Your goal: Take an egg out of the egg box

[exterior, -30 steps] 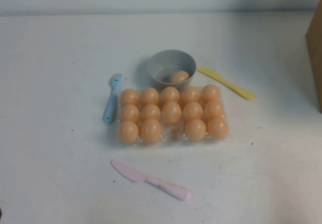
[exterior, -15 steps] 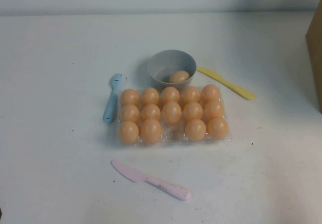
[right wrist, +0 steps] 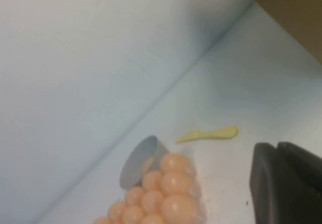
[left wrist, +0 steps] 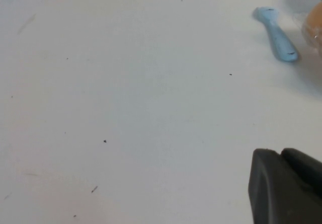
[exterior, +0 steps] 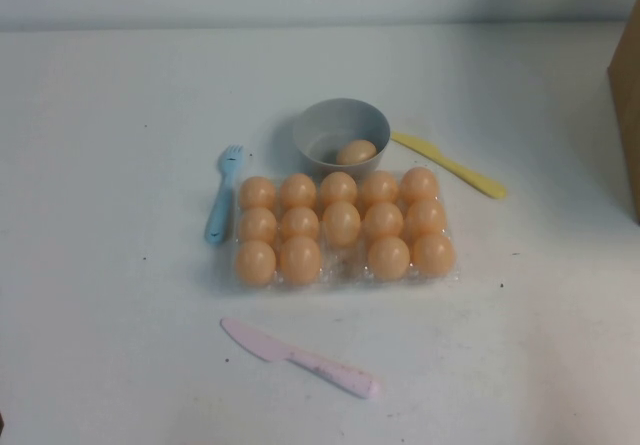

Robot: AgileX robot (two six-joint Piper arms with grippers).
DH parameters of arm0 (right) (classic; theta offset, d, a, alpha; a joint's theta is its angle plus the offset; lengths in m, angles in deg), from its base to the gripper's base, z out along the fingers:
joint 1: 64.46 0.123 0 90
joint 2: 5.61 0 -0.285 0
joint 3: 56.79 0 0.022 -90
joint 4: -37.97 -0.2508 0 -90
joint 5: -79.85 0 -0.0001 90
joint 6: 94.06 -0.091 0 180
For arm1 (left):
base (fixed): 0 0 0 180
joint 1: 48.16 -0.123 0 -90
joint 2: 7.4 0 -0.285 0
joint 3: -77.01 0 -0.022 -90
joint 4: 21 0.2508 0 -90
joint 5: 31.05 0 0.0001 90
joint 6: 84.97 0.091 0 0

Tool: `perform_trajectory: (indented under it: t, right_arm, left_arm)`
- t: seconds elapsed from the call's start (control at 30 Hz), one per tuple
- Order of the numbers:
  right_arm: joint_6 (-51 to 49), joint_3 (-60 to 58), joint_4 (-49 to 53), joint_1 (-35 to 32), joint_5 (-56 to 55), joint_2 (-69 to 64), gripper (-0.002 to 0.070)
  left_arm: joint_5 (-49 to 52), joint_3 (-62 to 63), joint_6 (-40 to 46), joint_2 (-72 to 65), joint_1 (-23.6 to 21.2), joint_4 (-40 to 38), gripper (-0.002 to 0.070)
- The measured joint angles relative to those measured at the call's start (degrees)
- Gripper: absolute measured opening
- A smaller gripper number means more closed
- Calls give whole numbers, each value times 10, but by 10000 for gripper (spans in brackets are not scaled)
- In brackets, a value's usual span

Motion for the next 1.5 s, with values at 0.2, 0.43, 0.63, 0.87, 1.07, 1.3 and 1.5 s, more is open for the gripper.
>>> perform_trajectory:
  t: [0.2, 0.43, 0.63, 0.87, 1.07, 1.3, 1.5]
  right_arm:
    - [144, 78, 12, 0, 132, -45, -17]
    - [383, 196, -30, 0, 223, -219, -17]
    - [526, 219, -159, 0, 182, -340, -17]
    - [637, 374, -95, 0, 275, -536, -17]
    - [571, 534, 17, 0, 348, -685, -17]
    - [496, 697, 129, 63, 384, -822, -17]
    - [336, 815, 308, 144, 422, -928, -12]
  left_arm:
    - [0, 0, 0, 0, 0, 0, -4]
    - [0, 0, 0, 0, 0, 0, -4]
    - [0, 0, 0, 0, 0, 0, -4]
    - [0, 0, 0, 0, 0, 0, -4]
    - [0, 0, 0, 0, 0, 0, -4]
    - [0, 0, 0, 0, 0, 0, -4]
    - [0, 0, 0, 0, 0, 0, -4]
